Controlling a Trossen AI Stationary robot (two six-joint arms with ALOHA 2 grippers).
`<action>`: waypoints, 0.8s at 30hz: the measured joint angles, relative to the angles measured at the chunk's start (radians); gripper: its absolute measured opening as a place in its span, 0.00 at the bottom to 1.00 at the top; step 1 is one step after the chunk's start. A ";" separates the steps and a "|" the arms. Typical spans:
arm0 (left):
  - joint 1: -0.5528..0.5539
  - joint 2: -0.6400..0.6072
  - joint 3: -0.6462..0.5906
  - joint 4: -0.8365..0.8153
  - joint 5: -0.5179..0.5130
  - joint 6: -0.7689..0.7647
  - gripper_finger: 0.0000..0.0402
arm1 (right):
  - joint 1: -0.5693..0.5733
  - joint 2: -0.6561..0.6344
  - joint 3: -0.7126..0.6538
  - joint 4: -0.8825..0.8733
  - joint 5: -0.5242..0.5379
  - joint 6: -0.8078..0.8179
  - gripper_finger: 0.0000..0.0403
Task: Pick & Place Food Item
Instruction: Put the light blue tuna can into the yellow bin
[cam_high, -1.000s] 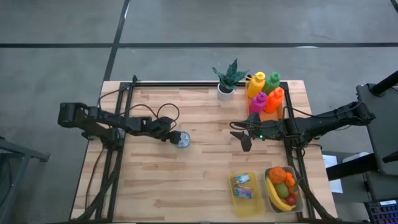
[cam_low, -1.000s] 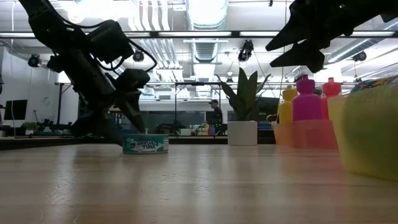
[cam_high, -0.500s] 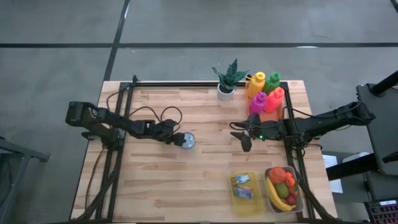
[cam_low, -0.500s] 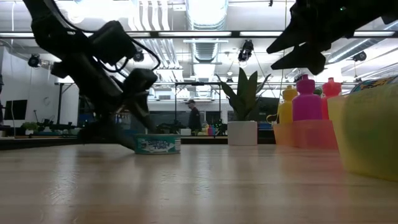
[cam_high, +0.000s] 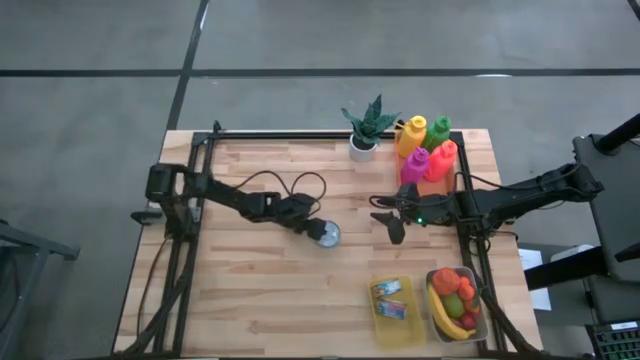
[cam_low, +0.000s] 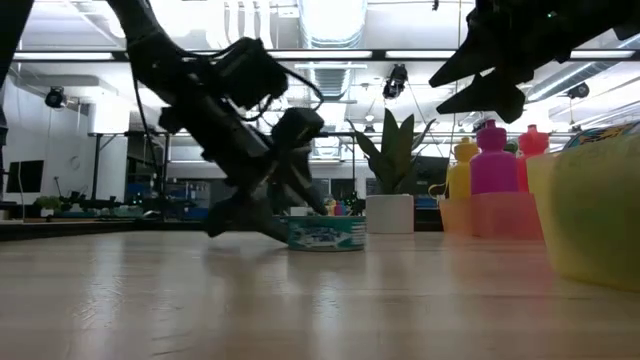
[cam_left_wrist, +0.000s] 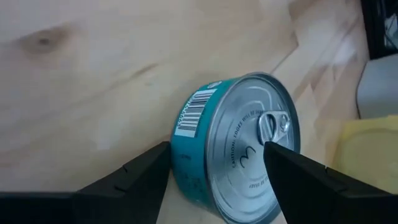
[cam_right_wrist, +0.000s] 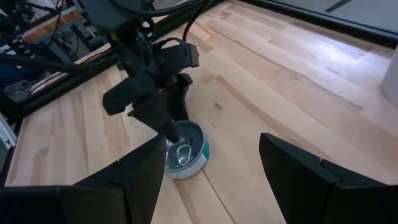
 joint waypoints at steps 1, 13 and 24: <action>0.000 0.003 0.014 -0.013 0.004 0.009 0.66 | 0.000 0.000 -0.003 -0.001 -0.001 0.006 0.63; 0.011 -0.067 0.049 -0.114 0.094 0.016 0.66 | 0.038 0.000 -0.041 0.026 -0.003 0.011 0.63; -0.003 -0.273 0.049 -0.129 -0.004 0.468 0.66 | 0.038 0.000 -0.042 0.060 0.001 0.014 0.63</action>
